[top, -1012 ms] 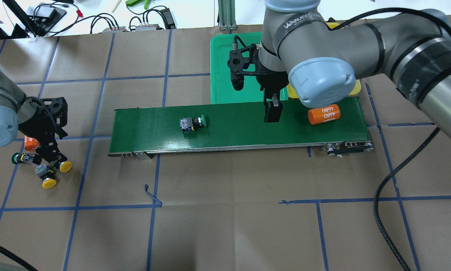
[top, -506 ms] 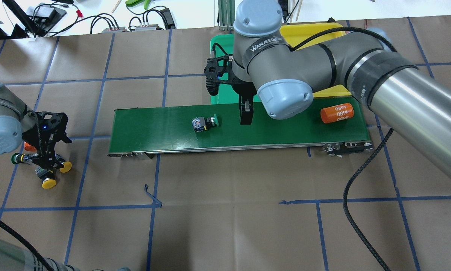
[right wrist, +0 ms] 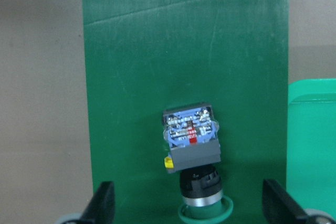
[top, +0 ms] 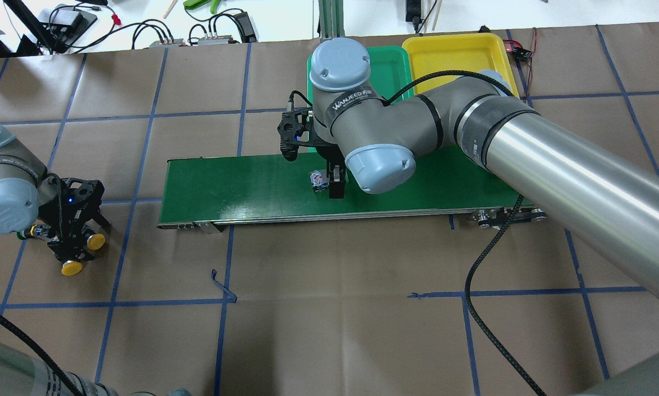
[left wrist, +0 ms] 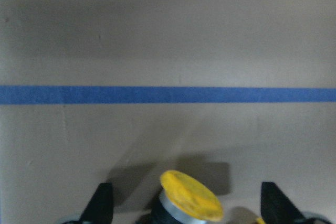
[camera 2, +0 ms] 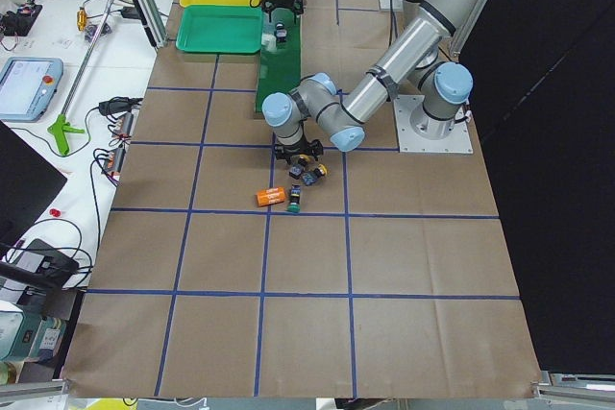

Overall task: Sort buttons by color to trays
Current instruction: 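Grasp green-capped button on belt with right gripper while left grasps yellow-capped button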

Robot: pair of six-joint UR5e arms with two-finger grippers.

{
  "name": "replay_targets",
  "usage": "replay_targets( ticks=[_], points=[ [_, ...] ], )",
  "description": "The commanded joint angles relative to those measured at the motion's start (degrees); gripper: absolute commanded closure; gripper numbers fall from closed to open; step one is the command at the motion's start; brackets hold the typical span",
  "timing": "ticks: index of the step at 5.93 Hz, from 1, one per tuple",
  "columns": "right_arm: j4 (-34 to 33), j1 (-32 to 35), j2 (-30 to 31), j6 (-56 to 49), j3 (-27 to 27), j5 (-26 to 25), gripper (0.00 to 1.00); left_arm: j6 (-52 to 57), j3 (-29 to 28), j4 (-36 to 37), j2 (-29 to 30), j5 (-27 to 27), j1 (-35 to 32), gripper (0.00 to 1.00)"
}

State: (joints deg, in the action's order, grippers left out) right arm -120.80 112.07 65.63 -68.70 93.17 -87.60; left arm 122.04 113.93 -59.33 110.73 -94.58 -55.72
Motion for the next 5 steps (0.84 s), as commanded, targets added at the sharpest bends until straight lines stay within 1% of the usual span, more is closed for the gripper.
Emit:
replay_targets(
  ticks=[1,2,3,4,5],
  points=[
    [0.2,-0.8,-0.2,-2.6,0.2,-0.7,0.00,0.6,0.2,-0.4,0.8,0.1,1.4,0.04],
    [0.5,-2.0,-0.2,-3.6,0.3,-2.3,0.00,0.4,0.1,-0.1,0.8,0.4,1.1,0.35],
    [0.5,-3.7,-0.2,-4.9,1.7,-2.3,0.00,0.0,-0.5,-0.1,0.6,0.3,0.8,0.76],
    [-0.1,-5.3,0.2,-6.3,4.4,-2.1,0.00,-0.1,-0.7,0.1,0.8,0.1,0.8,0.95],
    [-1.4,-7.2,0.4,-6.4,5.6,-2.1,0.12,-0.2,-0.9,-0.1,0.4,0.2,0.5,1.00]
  ],
)
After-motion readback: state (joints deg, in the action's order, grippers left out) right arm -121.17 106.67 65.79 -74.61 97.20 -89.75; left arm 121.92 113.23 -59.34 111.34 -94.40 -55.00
